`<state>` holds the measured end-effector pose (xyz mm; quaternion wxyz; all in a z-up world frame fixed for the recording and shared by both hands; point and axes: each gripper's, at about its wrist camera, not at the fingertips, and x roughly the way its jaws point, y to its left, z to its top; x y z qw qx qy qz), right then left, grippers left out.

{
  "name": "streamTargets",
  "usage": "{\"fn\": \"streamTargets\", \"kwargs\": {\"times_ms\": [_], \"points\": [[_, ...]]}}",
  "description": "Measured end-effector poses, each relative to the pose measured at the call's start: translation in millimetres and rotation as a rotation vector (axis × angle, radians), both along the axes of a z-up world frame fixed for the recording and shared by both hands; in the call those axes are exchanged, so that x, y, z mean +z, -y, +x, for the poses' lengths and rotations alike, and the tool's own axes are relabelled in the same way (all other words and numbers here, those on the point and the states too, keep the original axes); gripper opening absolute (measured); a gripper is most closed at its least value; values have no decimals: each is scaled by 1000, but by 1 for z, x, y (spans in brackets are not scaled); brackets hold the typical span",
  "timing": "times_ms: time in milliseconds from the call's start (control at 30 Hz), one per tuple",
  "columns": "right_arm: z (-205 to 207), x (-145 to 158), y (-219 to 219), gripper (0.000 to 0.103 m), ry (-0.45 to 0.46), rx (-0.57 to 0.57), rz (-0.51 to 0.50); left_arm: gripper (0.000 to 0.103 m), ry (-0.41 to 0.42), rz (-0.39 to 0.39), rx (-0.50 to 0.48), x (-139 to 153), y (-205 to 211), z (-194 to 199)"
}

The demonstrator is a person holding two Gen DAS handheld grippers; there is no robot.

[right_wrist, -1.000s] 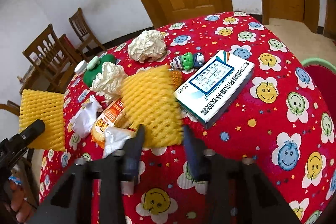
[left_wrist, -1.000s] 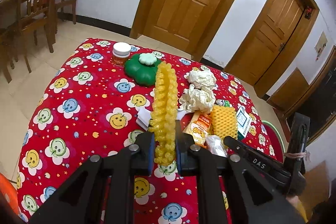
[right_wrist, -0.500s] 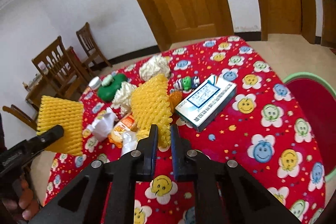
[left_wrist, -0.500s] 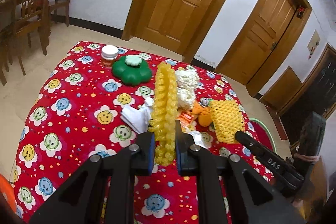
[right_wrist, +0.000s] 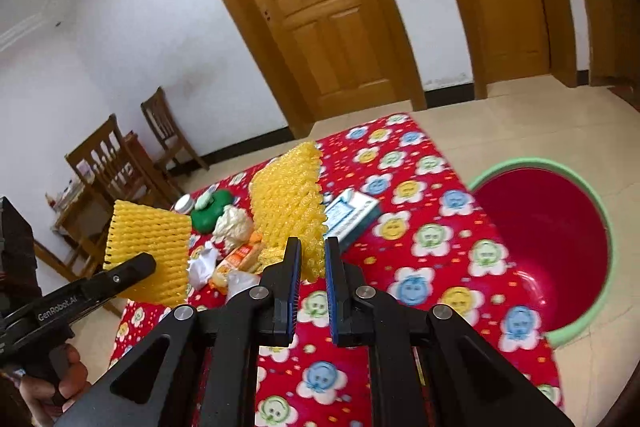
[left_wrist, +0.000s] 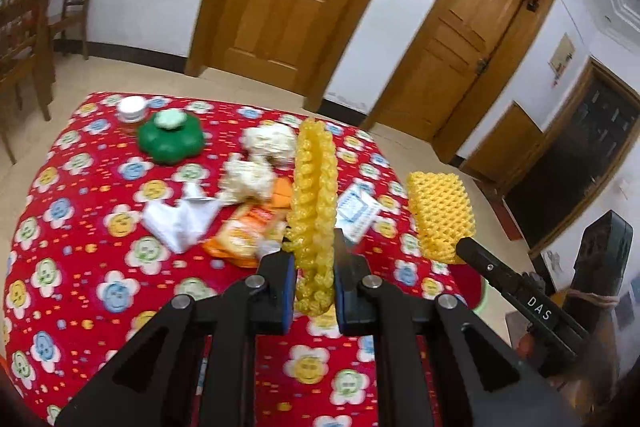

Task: Collect trash
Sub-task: 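Move both foam nets over the red bucket and release them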

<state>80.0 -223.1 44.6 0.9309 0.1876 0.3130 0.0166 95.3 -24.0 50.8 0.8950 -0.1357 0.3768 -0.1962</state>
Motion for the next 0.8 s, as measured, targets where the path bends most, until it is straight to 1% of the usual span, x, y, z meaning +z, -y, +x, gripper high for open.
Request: {"fn": "streamTargets", "kwargs": {"times_ms": [300, 433, 633, 800], "points": [[-30, 4, 53, 11, 11, -123, 19, 14, -14, 14, -136, 7, 64, 4], [-41, -1, 79, 11, -1, -189, 23, 14, -14, 26, -190, 8, 96, 9], [-54, -16, 116, 11, -34, -283, 35, 14, -27, 49, -277, 2, 145, 16], [-57, -30, 137, 11, -63, -337, 44, 14, -36, 60, -338, -4, 181, 24]]}}
